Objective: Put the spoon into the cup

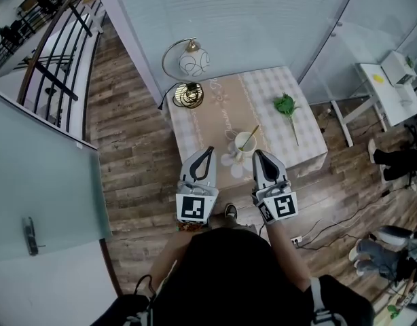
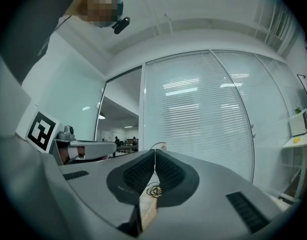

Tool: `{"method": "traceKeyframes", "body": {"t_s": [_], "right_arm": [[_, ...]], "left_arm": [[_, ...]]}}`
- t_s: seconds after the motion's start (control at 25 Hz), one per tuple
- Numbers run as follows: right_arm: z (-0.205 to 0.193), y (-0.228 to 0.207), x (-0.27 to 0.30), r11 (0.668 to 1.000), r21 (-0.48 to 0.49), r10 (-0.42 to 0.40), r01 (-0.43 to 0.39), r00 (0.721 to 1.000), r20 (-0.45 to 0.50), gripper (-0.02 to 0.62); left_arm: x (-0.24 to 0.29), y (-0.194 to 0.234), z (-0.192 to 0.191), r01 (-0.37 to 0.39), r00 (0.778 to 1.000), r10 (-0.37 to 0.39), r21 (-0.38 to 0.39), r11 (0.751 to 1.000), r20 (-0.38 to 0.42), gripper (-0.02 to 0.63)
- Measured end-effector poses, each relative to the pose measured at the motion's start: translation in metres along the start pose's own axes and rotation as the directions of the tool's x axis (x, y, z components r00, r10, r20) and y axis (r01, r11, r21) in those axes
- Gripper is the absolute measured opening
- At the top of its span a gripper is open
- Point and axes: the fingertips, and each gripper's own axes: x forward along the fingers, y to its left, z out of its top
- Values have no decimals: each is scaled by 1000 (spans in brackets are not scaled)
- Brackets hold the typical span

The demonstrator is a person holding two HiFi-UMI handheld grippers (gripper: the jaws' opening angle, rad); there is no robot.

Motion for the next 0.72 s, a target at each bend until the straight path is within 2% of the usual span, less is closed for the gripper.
{"method": "traceKeyframes", "body": {"t_s": [0.2, 0.4, 0.72], "right_arm": [[-3, -2, -2, 1000, -10, 0, -1, 1000, -9, 8], [-2, -2, -1, 1000, -26, 2, -2, 1000, -19, 8], [-5, -4, -2, 999, -38, -3, 2, 999, -32, 8]], "left_arm": [[-3, 7, -2, -28, 1000, 28, 0, 1000, -4, 17], [-2, 9, -1, -30, 999, 29, 33, 999, 22, 17], [1, 13, 0, -38, 999, 38, 21, 999, 30, 17]]}}
